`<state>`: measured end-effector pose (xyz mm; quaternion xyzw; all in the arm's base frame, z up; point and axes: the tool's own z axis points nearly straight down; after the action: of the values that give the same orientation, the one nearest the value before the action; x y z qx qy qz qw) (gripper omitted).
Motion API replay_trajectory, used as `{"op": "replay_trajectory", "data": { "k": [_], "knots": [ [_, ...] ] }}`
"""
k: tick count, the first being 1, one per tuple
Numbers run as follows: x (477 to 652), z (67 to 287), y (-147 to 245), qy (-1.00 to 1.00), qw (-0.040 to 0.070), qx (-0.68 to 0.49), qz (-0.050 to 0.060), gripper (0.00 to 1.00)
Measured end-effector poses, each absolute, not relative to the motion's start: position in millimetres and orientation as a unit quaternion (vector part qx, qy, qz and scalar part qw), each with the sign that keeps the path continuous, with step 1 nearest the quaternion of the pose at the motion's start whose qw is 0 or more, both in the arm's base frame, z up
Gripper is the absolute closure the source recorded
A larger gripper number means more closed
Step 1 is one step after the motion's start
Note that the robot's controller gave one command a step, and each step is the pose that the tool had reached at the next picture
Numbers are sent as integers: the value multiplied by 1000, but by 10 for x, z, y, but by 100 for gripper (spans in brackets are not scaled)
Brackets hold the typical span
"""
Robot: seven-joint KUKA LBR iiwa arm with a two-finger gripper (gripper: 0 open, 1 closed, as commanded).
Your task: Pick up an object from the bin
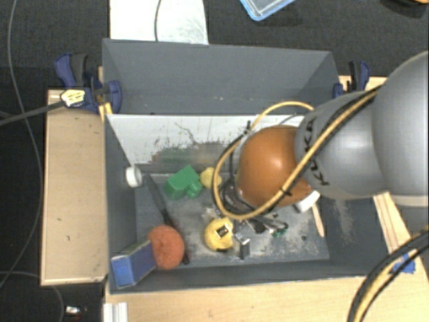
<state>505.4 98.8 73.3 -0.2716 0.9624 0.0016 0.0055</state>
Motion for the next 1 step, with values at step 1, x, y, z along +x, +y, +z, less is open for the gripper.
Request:
{"op": "replay_trajectory", "data": {
  "k": [1],
  "knots": [
    [5038,937,982,963,4,-271,2,100]
  ]
}}
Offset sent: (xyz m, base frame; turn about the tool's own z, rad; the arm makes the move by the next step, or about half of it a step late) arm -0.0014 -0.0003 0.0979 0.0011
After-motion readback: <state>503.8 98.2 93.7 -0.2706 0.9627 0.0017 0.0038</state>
